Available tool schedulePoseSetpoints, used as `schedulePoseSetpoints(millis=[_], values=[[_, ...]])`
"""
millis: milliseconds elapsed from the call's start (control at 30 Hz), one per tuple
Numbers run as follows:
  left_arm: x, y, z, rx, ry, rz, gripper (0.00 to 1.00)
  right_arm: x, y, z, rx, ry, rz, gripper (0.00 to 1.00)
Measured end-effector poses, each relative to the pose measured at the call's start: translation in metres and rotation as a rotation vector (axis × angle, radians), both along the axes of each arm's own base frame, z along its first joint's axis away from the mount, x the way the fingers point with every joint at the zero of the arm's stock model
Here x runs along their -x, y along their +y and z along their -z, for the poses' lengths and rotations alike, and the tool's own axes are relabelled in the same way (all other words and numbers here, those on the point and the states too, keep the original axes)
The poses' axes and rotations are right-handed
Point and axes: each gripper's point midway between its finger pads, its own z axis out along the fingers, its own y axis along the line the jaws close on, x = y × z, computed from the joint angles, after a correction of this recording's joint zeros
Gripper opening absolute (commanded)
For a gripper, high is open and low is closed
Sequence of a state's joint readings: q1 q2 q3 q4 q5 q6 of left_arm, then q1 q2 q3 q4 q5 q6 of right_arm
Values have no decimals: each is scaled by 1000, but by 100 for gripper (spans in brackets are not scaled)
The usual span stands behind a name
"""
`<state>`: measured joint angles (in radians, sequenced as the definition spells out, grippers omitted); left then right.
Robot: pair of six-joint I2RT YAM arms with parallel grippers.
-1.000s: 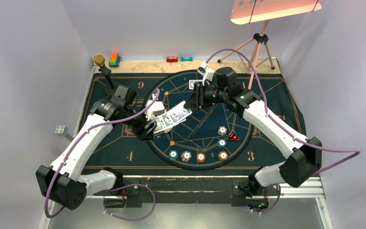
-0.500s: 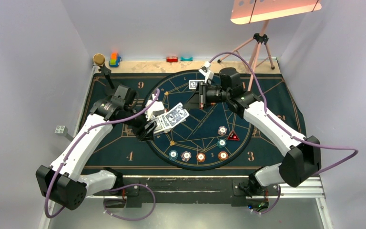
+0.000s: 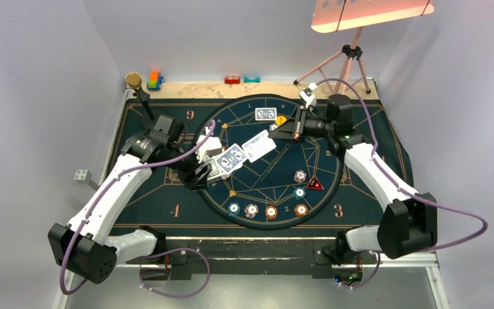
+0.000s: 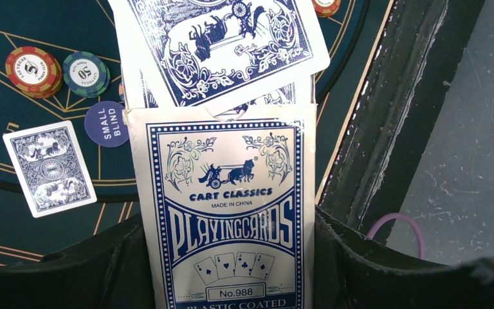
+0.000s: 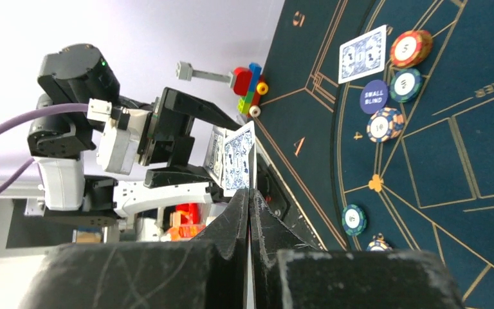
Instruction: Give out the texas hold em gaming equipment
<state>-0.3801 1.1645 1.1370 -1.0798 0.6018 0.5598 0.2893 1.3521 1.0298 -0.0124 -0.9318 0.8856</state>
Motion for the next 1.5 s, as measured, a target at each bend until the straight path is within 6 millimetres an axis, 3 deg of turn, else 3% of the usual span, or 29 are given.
schedulePoseSetpoints(millis=[133, 267, 500, 733, 967, 1100, 1300, 1333, 1433, 1500], values=[[0, 0, 0, 0, 0, 0, 12, -8, -29, -3, -17, -8, 71, 0], [0, 0, 0, 0, 1, 0, 11, -15, -58, 9, -10, 15, 160, 0], [1, 0, -1, 2, -5, 0, 11, -11, -119, 61, 50, 143, 403, 0], [2, 1, -3, 3, -9, 1, 11, 9, -174, 120, 142, 278, 674, 0], [2, 1, -3, 3, -8, 1, 11, 15, -208, 148, 278, 343, 856, 0], [3, 1, -3, 4, -8, 1, 11, 20, -218, 165, 347, 397, 893, 39], [3, 1, -3, 5, -9, 1, 11, 35, -223, 184, 427, 477, 898, 74], [3, 1, -3, 5, -9, 2, 11, 36, -224, 182, 428, 470, 902, 81], [4, 1, -3, 7, -7, 3, 11, 35, -224, 161, 424, 410, 912, 87], [4, 1, -3, 8, -7, 4, 11, 25, -219, 133, 400, 317, 901, 89]])
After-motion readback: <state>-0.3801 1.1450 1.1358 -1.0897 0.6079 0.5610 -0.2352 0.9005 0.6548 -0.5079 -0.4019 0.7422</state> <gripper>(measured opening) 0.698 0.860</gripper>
